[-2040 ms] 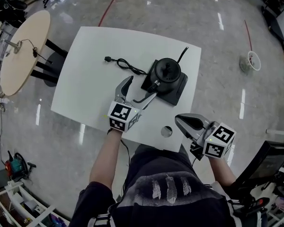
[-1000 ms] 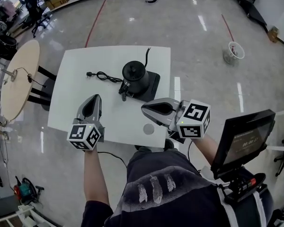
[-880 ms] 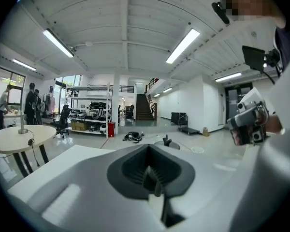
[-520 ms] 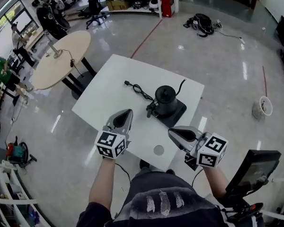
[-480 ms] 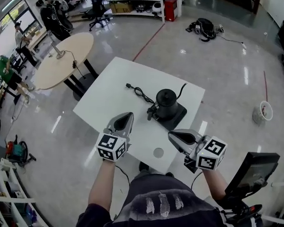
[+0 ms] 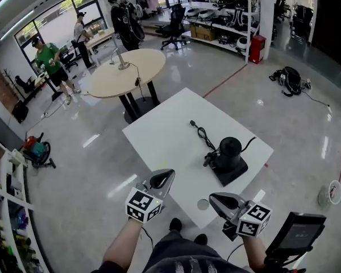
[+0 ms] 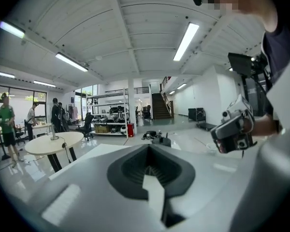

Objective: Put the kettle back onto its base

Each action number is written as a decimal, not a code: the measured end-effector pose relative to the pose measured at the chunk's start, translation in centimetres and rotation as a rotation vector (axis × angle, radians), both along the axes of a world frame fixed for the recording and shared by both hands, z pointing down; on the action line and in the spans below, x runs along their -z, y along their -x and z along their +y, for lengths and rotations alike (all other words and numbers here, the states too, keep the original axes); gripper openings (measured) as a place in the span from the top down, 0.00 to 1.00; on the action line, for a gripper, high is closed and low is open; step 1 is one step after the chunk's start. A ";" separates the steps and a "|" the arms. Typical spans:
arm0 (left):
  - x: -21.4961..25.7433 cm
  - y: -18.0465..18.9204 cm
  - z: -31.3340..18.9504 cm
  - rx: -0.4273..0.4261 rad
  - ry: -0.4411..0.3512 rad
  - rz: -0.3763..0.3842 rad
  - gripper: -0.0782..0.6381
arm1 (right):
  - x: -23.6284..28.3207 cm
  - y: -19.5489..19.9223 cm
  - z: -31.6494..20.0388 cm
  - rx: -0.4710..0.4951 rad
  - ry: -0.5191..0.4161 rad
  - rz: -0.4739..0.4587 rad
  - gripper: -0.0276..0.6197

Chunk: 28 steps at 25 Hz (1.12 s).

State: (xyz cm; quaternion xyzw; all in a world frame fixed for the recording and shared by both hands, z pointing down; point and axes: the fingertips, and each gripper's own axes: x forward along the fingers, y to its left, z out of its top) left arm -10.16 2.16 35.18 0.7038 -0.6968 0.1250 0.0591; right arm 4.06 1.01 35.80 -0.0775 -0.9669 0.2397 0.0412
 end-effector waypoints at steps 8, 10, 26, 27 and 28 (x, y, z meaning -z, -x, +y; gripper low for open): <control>-0.8 1.3 4.1 0.083 -0.024 0.002 0.90 | -1.3 2.3 2.8 0.082 -0.001 0.027 0.95; -0.3 1.9 5.2 0.099 -0.050 -0.012 0.90 | -1.0 3.7 3.2 0.105 -0.029 0.008 0.95; 0.5 1.4 17.2 0.014 -0.141 0.080 0.89 | 1.1 7.3 15.3 0.111 -0.147 0.062 0.95; 0.6 1.6 18.3 0.017 -0.149 0.097 0.89 | 1.4 7.5 16.4 0.107 -0.156 0.064 0.95; 0.6 1.8 19.4 0.020 -0.153 0.107 0.89 | 1.6 7.6 17.4 0.104 -0.163 0.064 0.95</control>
